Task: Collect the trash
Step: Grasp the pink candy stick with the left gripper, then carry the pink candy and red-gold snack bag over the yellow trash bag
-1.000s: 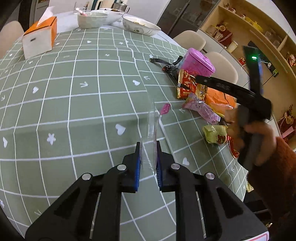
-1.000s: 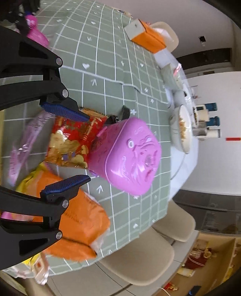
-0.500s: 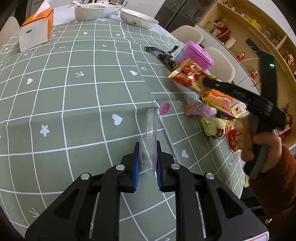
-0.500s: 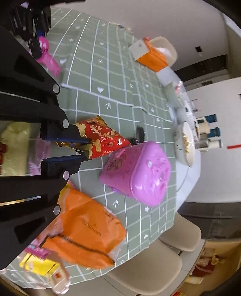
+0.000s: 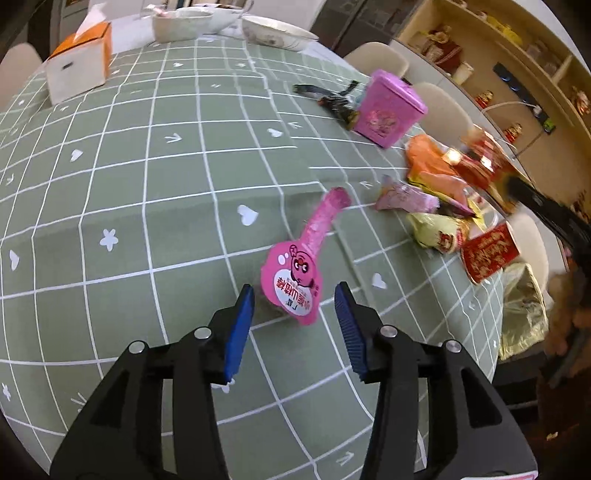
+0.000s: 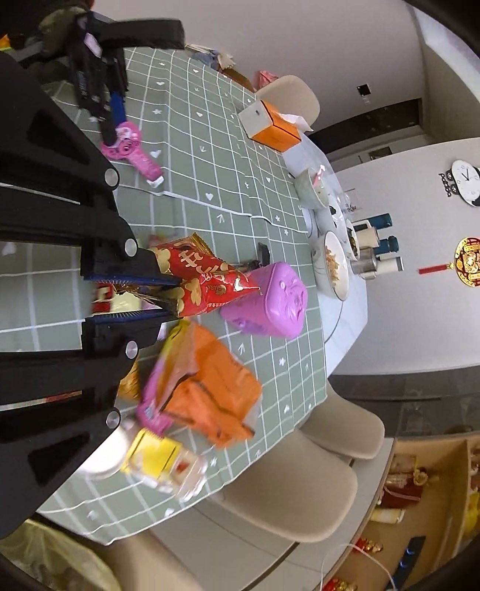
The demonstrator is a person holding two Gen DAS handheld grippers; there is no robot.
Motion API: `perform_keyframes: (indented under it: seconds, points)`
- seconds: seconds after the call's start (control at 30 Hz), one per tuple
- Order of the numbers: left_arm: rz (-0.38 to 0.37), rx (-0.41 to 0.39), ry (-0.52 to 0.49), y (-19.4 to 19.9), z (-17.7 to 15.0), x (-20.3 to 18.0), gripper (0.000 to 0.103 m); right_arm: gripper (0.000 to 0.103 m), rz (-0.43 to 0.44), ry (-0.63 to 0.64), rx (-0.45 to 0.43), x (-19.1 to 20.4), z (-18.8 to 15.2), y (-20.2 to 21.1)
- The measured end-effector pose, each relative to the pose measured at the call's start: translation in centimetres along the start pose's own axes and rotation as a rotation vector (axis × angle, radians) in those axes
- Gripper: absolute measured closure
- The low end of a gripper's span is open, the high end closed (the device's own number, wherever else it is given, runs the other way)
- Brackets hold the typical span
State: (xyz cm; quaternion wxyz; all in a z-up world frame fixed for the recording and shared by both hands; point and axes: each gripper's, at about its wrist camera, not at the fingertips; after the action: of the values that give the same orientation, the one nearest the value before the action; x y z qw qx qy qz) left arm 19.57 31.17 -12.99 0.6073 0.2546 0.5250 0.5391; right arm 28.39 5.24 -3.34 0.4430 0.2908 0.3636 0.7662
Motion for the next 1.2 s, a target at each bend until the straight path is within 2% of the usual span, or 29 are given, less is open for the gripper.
perform_keyframes:
  seconds: [0.17,0.23,0.3,0.47,0.57,0.7,0.9,1.2]
  points:
    - [0.038,-0.016,0.047,-0.9,0.9,-0.1,0.062,0.09,-0.011,0.001,0.009,-1.0,-1.8,2.0]
    - [0.048,-0.01,0.05,-1.0,1.0,-0.6,0.077,0.09,-0.025,0.014,0.005,-1.5,-2.6,3.1]
    - [0.059,-0.022,0.04,-0.6,0.9,-1.5,0.085,0.09,-0.029,0.019,0.001,-2.1,-3.3,4.2]
    - [0.046,-0.088,0.019,1.7,0.6,-4.9,0.087,0.09,-0.029,0.009,-0.023,-4.4,-4.2,6.8]
    - [0.042,-0.157,0.007,3.9,1.2,-7.9,0.087,0.09,-0.03,0.021,-0.055,-5.9,-4.3,8.8]
    - [0.055,-0.256,-0.06,7.3,2.1,-13.4,0.087,0.09,-0.027,0.015,-0.105,-7.6,-4.2,11.1]
    - [0.07,-0.357,-0.162,10.6,2.2,-21.0,0.087,0.09,-0.022,-0.006,-0.18,-11.4,-4.4,14.7]
    - [0.01,-0.386,-0.241,10.4,1.0,-29.1,0.087,0.09,-0.037,-0.022,-0.254,-17.1,-6.3,18.6]
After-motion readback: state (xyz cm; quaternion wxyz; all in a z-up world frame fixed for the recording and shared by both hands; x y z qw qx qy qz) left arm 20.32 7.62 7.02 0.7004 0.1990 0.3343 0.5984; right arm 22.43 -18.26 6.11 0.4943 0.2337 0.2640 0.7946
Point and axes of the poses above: each gripper's, at about its wrist camera, not at the fingertips, and y roughly against the way its jaws point, x to its left, z to its top, and after that the axes turned 10 degrees about x, right-handed
